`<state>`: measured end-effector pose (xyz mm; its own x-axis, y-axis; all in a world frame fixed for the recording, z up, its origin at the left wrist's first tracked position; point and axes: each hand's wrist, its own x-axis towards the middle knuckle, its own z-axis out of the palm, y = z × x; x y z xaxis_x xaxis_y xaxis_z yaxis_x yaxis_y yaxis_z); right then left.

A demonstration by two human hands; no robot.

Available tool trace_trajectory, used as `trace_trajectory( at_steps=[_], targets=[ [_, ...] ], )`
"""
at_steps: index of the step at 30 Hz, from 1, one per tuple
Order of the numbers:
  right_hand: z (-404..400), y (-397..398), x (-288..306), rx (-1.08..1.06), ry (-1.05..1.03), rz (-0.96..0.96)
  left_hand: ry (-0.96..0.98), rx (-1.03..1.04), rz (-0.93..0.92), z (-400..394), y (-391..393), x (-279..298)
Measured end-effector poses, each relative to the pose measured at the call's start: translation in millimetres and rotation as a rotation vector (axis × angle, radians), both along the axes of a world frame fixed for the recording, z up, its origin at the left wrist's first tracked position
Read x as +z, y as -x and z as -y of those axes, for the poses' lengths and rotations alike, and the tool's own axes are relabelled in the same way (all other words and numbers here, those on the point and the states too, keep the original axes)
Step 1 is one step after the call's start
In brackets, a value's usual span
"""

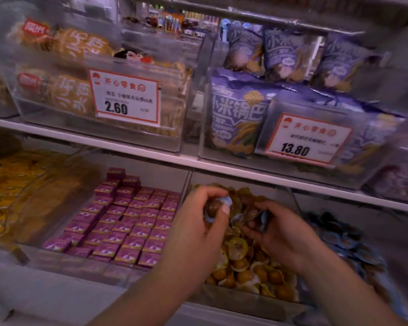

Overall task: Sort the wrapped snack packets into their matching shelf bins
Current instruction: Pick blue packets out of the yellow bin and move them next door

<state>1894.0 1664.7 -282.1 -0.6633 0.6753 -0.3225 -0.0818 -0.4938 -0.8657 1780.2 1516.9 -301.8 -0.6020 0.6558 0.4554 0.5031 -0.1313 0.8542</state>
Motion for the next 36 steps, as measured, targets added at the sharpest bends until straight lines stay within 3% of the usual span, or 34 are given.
trace_trajectory(
  at_steps=[5,9,14,20,22,25,28,32,34,36],
  targets=[
    [17.6,-28.8,-10.6,0.036,0.192,-0.13,0.056,-0.045,-0.041,-29.0,-32.9,-15.3],
    [21.0,-37.5,-11.5,0.014,0.161,-0.167,0.102,-0.099,-0.123,-46.3,-51.4,-26.3],
    [7.4,-53.5,-3.8,-0.107,-0.142,-0.096,0.067,-0.29,-0.112,-59.1,-61.8,-22.7],
    [-40.5,-103.6,16.2,-0.237,-0.502,-0.05,0.164,-0.235,-0.417,-69.1,-32.3,-21.6],
    [-62.5,-130.7,17.9,-0.235,-0.589,0.136,0.294,-0.237,-0.485,-72.5,-21.2,-29.6],
    [-85.3,-163.7,8.2,-0.131,-0.71,0.562,0.477,-0.26,-0.574,-76.5,-8.6,-40.8],
    [-92.4,-170.3,-9.0,-0.212,-1.031,0.831,0.649,-0.269,-0.617,-78.4,-3.5,-47.1],
    [-67.6,-143.7,-9.5,-0.342,-1.267,0.56,0.77,-0.297,-0.655,-79.0,-0.2,-46.8],
    [-45.5,-120.6,-6.1,-0.252,-1.452,0.439,0.828,-0.298,-0.685,-75.3,2.6,-41.4],
    [-23.2,-97.1,-6.3,-0.026,-1.625,0.398,0.926,-0.265,-0.772,-67.5,5.0,-36.4]
  ],
)
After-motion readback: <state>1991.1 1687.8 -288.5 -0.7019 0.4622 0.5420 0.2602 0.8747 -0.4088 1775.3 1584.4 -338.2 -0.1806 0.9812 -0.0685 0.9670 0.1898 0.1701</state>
